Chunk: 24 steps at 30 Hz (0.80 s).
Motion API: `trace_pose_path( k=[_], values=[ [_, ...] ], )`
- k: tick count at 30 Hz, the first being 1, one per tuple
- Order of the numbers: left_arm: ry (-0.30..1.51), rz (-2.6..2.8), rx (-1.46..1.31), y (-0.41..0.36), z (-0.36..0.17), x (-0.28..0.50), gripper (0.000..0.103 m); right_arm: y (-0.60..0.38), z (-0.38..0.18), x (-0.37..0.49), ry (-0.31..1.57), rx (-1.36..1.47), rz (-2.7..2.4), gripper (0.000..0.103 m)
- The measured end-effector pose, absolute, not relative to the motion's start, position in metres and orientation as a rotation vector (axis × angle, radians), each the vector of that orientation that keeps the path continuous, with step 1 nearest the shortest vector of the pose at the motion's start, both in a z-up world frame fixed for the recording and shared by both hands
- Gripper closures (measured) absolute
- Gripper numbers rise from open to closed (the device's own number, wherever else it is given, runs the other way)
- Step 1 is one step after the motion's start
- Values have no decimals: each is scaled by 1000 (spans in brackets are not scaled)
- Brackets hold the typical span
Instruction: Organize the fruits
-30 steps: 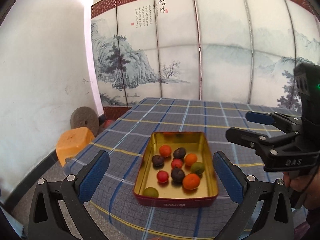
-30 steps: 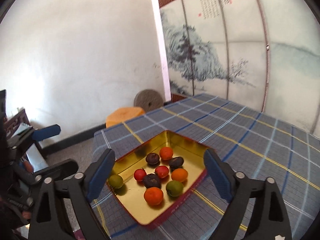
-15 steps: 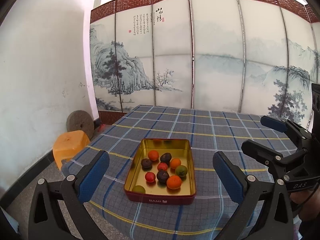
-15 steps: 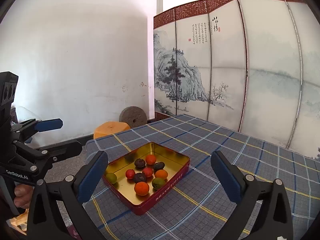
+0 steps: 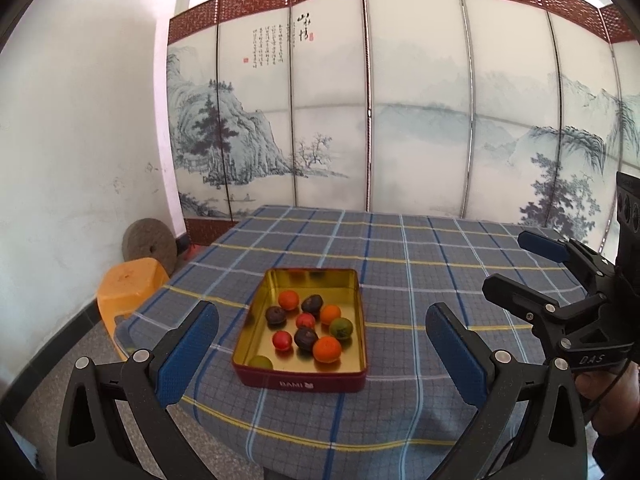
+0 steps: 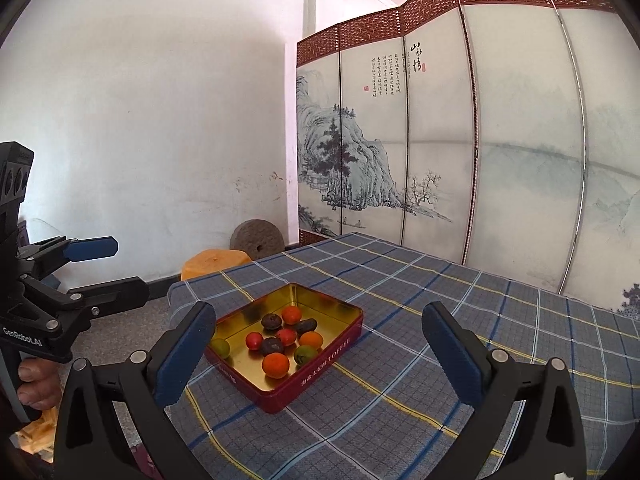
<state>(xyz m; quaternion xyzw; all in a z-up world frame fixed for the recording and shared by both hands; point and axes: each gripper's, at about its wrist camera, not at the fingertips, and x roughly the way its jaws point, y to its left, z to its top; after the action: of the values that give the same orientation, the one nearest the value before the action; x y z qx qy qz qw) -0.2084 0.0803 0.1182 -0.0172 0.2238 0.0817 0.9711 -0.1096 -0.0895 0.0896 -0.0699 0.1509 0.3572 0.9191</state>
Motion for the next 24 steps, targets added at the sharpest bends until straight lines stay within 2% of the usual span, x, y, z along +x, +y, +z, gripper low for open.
trace_pose_path(
  k=[9, 24],
  values=[
    [530, 161, -68, 85, 99, -188, 0, -113, 66, -83, 387, -157, 691, 0],
    [633, 244, -23, 91, 69, -131, 0, -216, -9, 51, 677, -160, 411, 0]
  ],
)
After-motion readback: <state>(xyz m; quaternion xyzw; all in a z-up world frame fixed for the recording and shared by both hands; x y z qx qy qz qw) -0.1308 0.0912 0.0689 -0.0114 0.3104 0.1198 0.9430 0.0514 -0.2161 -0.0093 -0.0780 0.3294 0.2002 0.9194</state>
